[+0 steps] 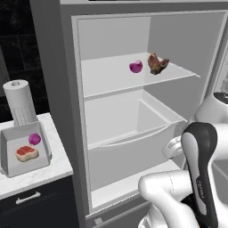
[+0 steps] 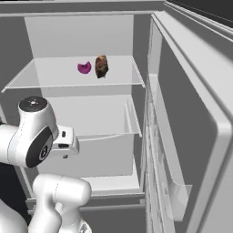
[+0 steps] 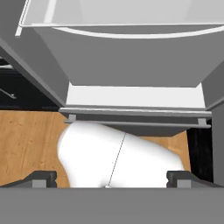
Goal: Place one onion and one steak in each tupperware on the nearby counter, to pack two identical lunches.
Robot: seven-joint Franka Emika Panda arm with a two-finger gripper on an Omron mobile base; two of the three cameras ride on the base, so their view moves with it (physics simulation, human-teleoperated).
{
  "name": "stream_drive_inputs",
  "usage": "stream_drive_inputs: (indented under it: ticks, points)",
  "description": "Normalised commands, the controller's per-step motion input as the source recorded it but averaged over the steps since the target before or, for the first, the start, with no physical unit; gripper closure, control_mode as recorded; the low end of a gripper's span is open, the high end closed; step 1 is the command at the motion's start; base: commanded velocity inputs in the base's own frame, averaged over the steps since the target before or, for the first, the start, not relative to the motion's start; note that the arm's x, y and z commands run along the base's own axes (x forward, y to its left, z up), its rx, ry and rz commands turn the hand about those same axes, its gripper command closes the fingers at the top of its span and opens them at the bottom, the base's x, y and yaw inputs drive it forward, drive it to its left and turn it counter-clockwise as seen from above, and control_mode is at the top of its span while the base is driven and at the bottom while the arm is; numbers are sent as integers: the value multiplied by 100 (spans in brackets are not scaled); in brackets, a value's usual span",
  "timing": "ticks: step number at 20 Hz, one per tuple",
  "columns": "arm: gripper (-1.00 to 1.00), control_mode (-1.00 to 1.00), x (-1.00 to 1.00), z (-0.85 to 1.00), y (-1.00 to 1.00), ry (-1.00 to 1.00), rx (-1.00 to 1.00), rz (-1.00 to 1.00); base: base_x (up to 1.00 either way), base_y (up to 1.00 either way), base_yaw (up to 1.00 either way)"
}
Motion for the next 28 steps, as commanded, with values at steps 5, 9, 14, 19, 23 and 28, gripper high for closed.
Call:
stream_drive_inputs:
  ticks: [5, 9, 14, 19, 23, 28]
  points:
    - [-100, 100, 0, 0, 0, 0, 0, 0, 0, 0, 0]
    - [-100, 100, 0, 0, 0, 0, 0, 0, 0, 0, 0]
    - [-100, -100, -17, 70, -1, -40, 0, 6, 0, 0, 0]
    - [-100, -100, -10, 100, -2, -58, -1, 8, 0, 0, 0]
    - [-100, -100, 4, 100, 0, -37, -1, 1, 0, 0, 0]
    - [-100, -100, 42, 100, 0, -14, -1, 0, 0, 0, 0]
